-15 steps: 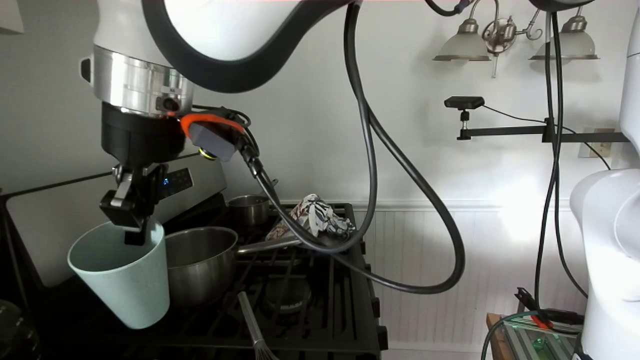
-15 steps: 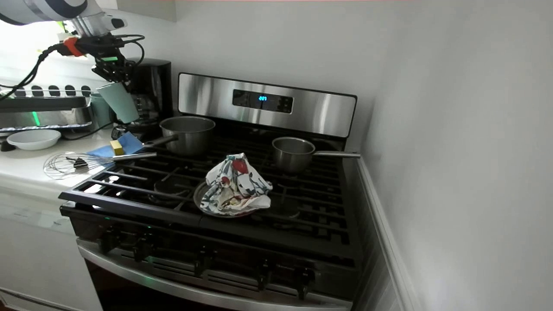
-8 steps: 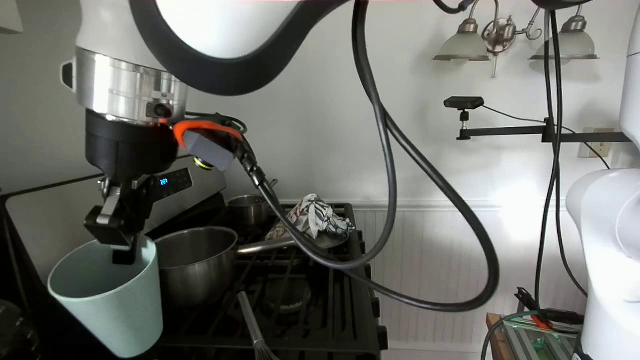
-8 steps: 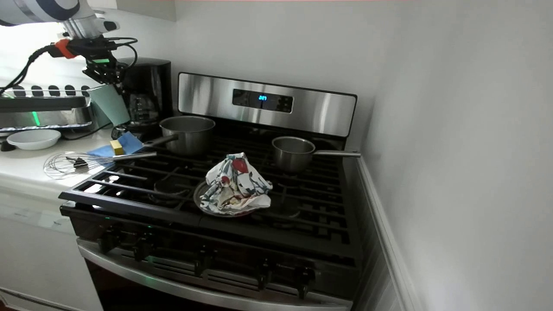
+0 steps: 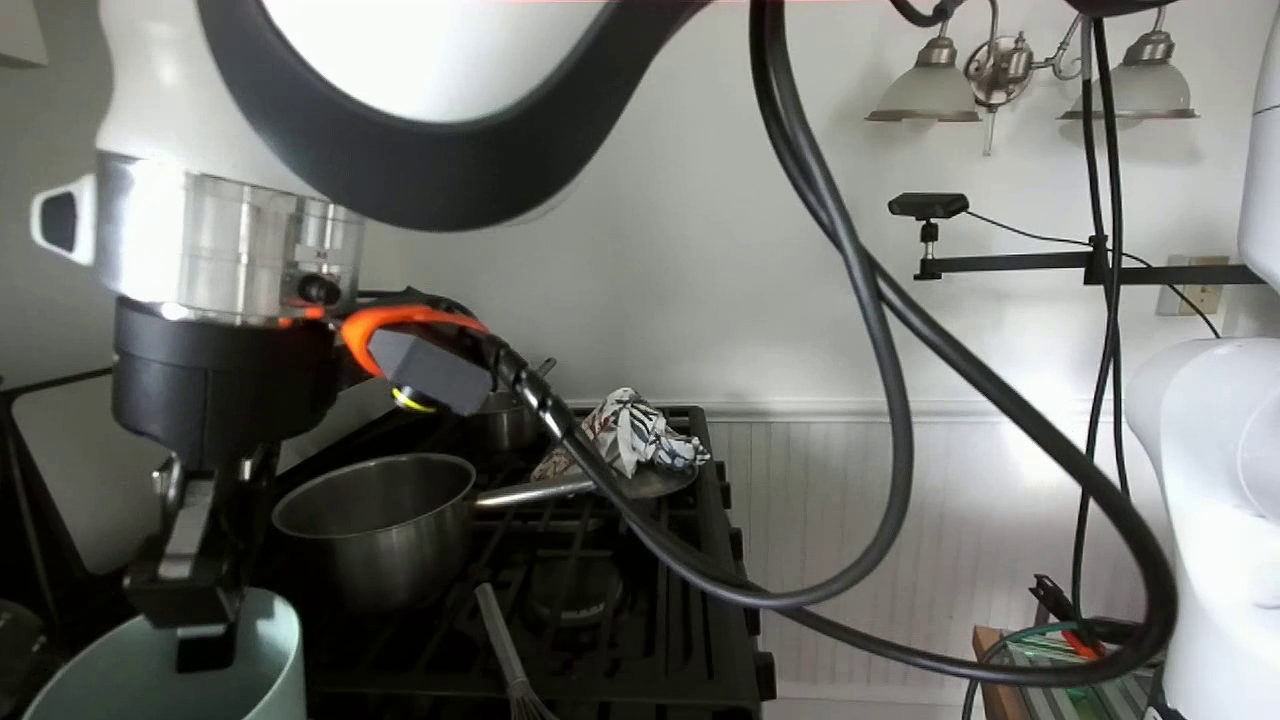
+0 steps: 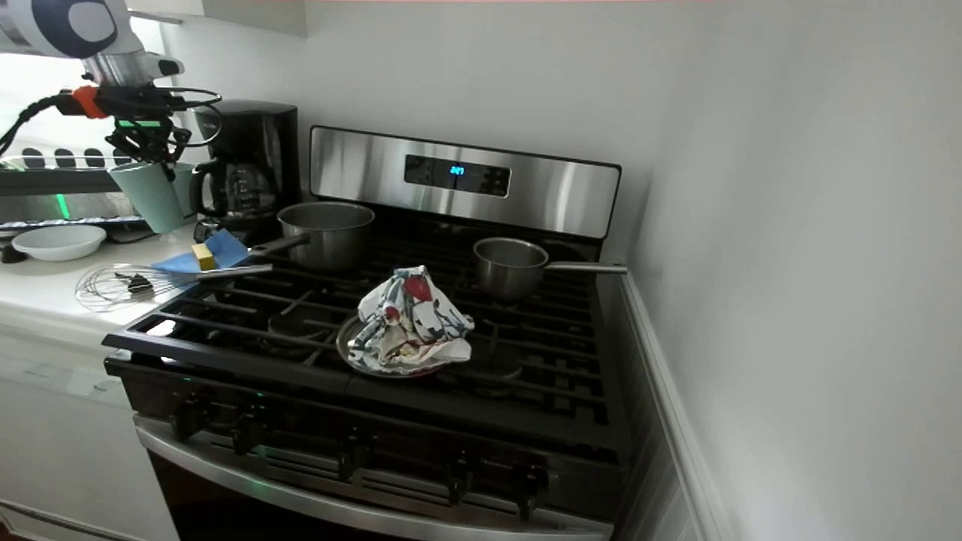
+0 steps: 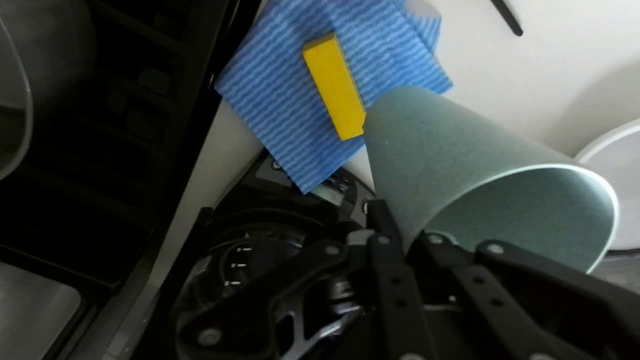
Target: Pour the content in the light blue cup into the pot on the right plate and pick up the yellow cube and put it in the pot on the left plate
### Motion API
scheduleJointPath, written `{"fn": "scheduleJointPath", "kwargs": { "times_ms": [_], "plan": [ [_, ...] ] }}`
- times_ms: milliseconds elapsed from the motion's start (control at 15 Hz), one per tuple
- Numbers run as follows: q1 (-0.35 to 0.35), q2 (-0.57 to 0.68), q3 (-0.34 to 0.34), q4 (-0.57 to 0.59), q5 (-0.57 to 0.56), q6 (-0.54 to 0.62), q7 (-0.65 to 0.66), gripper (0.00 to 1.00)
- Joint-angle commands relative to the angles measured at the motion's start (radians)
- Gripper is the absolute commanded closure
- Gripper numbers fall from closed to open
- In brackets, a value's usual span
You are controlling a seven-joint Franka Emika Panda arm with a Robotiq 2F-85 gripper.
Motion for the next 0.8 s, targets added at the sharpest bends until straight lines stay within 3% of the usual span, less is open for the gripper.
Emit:
{"fn": "scheduleJointPath", "kwargs": {
  "times_ms": [0,333,733],
  "plan": [
    [0.020,0.042,0.017,-0.013,0.078,0.061,-0.143,0.99],
    [0.014,0.130,0.065,0.025,0.213,0.062,-0.326,0.99],
    [0.010,0.190,0.081,0.049,0.219,0.047,-0.388,0.99]
  ]
}}
